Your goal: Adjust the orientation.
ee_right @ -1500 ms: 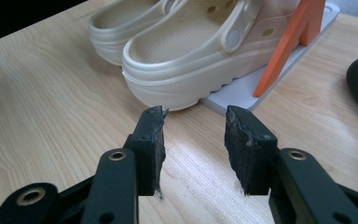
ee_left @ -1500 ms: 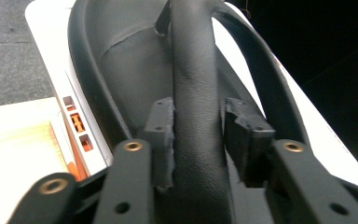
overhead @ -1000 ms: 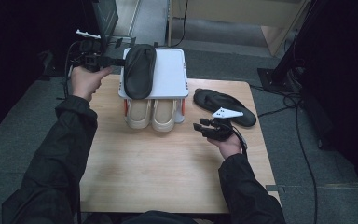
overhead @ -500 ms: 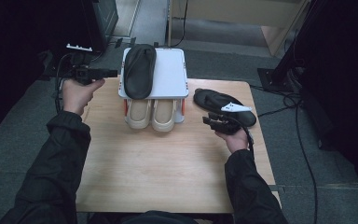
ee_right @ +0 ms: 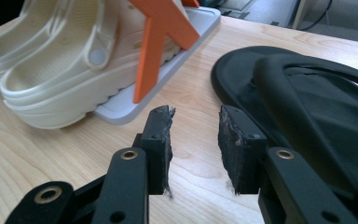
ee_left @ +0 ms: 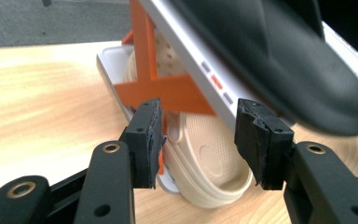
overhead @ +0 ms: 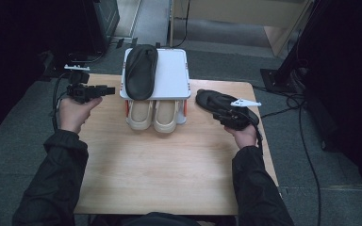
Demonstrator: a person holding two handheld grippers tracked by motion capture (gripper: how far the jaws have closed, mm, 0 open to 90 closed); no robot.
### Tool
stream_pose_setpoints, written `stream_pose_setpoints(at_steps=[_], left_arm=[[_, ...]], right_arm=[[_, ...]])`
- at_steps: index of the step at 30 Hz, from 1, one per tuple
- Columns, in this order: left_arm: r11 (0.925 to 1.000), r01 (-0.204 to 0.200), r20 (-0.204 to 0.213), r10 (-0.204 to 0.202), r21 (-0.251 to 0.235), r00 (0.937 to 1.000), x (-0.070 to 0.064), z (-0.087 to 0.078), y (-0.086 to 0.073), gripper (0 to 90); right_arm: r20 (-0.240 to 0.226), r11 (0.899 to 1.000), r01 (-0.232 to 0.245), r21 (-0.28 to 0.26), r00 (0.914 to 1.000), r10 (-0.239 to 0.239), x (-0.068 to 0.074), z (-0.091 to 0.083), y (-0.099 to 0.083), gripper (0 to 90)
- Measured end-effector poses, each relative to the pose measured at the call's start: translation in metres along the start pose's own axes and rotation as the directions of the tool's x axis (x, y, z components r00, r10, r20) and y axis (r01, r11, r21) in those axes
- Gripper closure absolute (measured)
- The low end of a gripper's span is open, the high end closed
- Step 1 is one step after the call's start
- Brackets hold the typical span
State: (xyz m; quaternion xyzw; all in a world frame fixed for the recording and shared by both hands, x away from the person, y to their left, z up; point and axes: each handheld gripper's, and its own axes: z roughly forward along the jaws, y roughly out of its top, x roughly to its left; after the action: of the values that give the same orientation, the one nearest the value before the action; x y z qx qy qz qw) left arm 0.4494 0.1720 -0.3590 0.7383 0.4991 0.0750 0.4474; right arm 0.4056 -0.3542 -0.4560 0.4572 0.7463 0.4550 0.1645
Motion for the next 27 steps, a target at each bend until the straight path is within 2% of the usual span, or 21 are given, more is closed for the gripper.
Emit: stream_pose_setpoints(at_steps=[4, 10, 13, 15, 16, 20, 23, 27], left_arm=[[1.0000, 0.001, 0.004, -0.001, -0.003, 1.0000, 0.001, 0.003, -0.015, 51.2], [0.9999, -0.007, 0.000, 0.007, -0.009, 1.0000, 0.005, 0.005, -0.036, 49.2], [0.9999, -0.009, 0.005, 0.009, -0.005, 0.9999, 0.007, 0.006, -0.047, 48.9], [0.9999, -0.009, 0.000, 0.009, -0.007, 1.0000, 0.007, 0.006, -0.054, 48.5], [0.9998, -0.010, 0.001, 0.010, -0.017, 0.9999, 0.008, 0.007, -0.060, 48.2], [0.9996, -0.019, 0.002, 0.019, -0.019, 0.9998, 0.007, 0.008, -0.069, 47.5], [0.9992, -0.014, 0.005, 0.014, -0.038, 0.9999, 0.007, 0.008, -0.077, 47.4], [0.9996, -0.019, 0.005, 0.019, -0.020, 0.9998, 0.007, 0.010, -0.083, 47.4]], right_arm=[[0.005, 1.000, -0.018, 0.004, 0.9998, 0.018, -0.006, -0.001, 0.001, 66.3], [0.062, 0.999, 0.010, 0.036, 0.9980, -0.013, -0.021, 0.001, 0.003, 68.2], [0.065, 0.999, 0.012, 0.035, 0.9978, -0.014, -0.025, 0.000, 0.004, 68.9], [0.083, 1.000, 0.012, 0.028, 0.9964, -0.014, -0.030, 0.000, 0.004, 69.7], [0.095, 1.000, 0.000, 0.029, 0.9955, -0.003, -0.035, 0.000, 0.002, 69.7], [0.106, 0.999, -0.011, 0.051, 0.9944, 0.006, -0.043, 0.001, 0.001, 70.1], [0.118, 0.999, -0.035, 0.026, 0.9925, 0.032, -0.052, -0.002, 0.001, 73.0], [0.157, 0.999, -0.054, 0.004, 0.9862, 0.053, -0.062, -0.005, 0.002, 77.3]])
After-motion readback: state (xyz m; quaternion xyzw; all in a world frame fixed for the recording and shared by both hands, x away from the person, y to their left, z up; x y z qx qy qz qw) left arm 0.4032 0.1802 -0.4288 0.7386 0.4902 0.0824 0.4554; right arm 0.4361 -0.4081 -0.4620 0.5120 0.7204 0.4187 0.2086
